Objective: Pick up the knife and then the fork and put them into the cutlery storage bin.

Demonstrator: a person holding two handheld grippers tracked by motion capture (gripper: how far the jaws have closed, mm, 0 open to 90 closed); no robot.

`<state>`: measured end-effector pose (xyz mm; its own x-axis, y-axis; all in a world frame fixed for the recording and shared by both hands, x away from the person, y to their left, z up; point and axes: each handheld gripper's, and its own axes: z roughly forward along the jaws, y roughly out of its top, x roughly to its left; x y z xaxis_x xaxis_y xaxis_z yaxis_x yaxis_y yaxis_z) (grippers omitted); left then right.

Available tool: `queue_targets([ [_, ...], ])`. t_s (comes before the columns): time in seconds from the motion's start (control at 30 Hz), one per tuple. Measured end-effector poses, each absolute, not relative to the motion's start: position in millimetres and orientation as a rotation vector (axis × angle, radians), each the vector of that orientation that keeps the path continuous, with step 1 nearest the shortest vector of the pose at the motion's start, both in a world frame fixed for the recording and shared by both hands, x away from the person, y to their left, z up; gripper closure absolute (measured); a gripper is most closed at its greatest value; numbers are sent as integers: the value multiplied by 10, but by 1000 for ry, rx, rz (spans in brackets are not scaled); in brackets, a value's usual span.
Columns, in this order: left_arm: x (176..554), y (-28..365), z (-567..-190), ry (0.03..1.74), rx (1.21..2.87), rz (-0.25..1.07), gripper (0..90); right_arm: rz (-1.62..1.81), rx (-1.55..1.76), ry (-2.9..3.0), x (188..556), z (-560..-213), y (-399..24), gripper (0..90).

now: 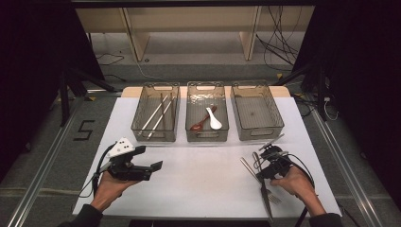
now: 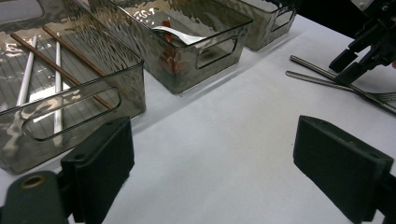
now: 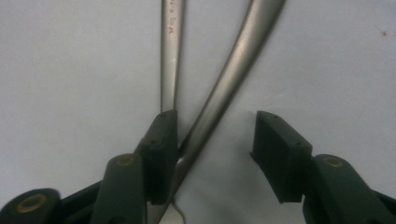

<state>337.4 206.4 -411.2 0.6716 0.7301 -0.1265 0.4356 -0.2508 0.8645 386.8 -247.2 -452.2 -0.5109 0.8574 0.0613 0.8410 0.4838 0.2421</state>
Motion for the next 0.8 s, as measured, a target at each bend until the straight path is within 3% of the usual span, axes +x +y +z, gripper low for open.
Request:
queue_targets([
  [0.2, 3357, 2055, -4109, 905, 1893, 372, 117, 353, 1528, 2662, 3850, -4507, -2445, 602],
  [0.8, 3361, 2044, -4115, 906, 1899, 370, 117, 287, 1475, 2695, 3830, -4532, -2386, 658],
])
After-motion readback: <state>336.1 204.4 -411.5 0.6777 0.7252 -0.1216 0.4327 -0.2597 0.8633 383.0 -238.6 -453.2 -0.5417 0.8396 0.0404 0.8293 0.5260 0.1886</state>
